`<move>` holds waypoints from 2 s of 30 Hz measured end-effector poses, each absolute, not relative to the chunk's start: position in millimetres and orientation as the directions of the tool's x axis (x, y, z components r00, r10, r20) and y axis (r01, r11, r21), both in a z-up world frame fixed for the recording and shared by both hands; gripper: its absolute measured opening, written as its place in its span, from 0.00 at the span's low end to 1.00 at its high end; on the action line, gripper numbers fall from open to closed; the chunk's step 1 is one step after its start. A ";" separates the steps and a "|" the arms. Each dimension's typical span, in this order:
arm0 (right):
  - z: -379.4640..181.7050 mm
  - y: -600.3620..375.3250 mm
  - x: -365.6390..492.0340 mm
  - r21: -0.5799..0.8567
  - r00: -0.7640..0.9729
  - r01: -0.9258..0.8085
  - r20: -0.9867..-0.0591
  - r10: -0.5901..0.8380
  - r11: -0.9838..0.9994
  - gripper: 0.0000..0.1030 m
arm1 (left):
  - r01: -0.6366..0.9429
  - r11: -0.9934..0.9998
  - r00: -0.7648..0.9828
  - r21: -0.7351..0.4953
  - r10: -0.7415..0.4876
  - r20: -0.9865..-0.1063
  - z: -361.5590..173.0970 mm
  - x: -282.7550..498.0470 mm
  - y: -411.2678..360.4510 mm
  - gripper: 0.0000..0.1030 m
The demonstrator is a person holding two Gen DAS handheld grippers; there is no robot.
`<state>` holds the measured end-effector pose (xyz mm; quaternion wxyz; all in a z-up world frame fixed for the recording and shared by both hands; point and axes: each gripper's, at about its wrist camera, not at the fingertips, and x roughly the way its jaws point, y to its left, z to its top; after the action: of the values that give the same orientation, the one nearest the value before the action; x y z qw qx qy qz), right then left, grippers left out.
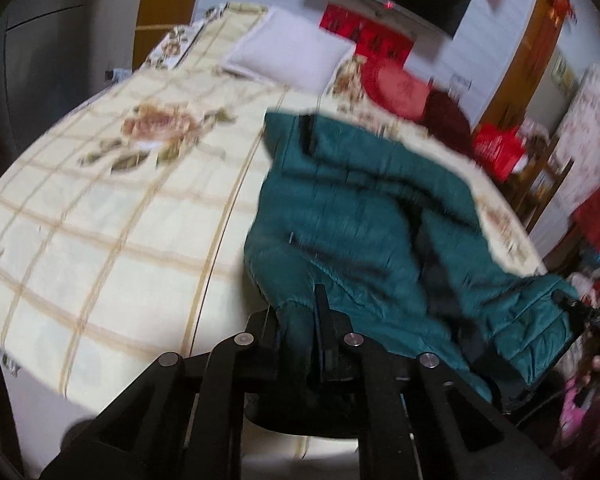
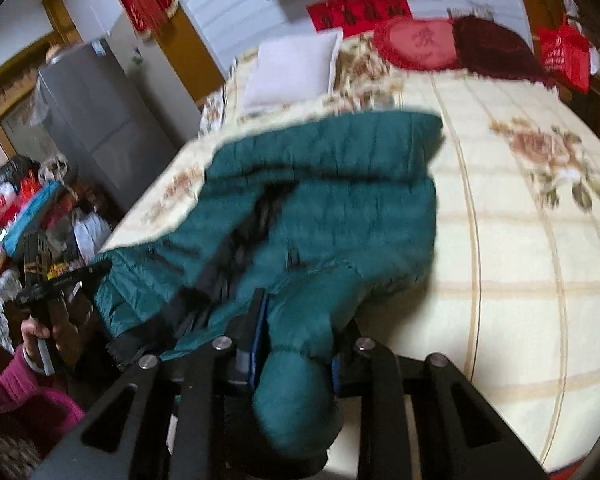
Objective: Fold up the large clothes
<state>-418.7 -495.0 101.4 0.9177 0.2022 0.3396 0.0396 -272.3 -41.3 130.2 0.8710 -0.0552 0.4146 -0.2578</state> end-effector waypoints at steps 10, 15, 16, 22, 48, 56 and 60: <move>139.7 -553.7 -321.2 0.404 0.835 0.196 -0.546 0.064 0.893 0.24 | 0.355 0.857 0.599 -0.373 -0.515 -0.613 184.6 -169.9 -88.2 0.00; 130.9 -579.1 -252.5 0.393 0.812 0.264 -0.583 0.016 0.881 0.24 | 0.293 0.876 0.597 -0.384 -0.481 -0.642 180.5 -102.9 -122.4 0.00; 128.5 -583.7 -241.6 0.385 0.808 0.274 -0.589 0.006 0.881 0.24 | 0.279 0.882 0.600 -0.379 -0.468 -0.648 177.4 -91.5 -127.7 0.00; 86.0 -623.5 -168.8 0.379 0.757 0.363 -0.652 -0.033 0.851 0.24 | 0.198 0.925 0.598 -0.324 -0.376 -0.708 135.1 -19.8 -160.2 0.00; 83.4 -547.7 -98.7 0.192 0.732 0.199 -0.681 -0.016 0.961 0.72 | 0.274 0.932 0.594 -0.236 -0.357 -0.721 117.2 -7.7 -205.1 0.46; 27.4 -556.3 -29.2 0.112 0.628 0.281 -0.772 -0.094 0.953 0.79 | 0.213 0.966 0.547 -0.149 -0.245 -0.800 73.0 29.1 -224.8 0.56; 19.3 -557.2 -26.0 0.102 0.629 0.290 -0.769 -0.109 0.952 0.80 | 0.212 0.969 0.564 -0.129 -0.229 -0.793 68.9 29.8 -229.9 0.57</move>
<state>-26.0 -557.2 19.3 0.8961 0.1087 0.4158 -0.1114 29.8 -229.9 68.9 0.8842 -0.0095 0.4500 -0.1246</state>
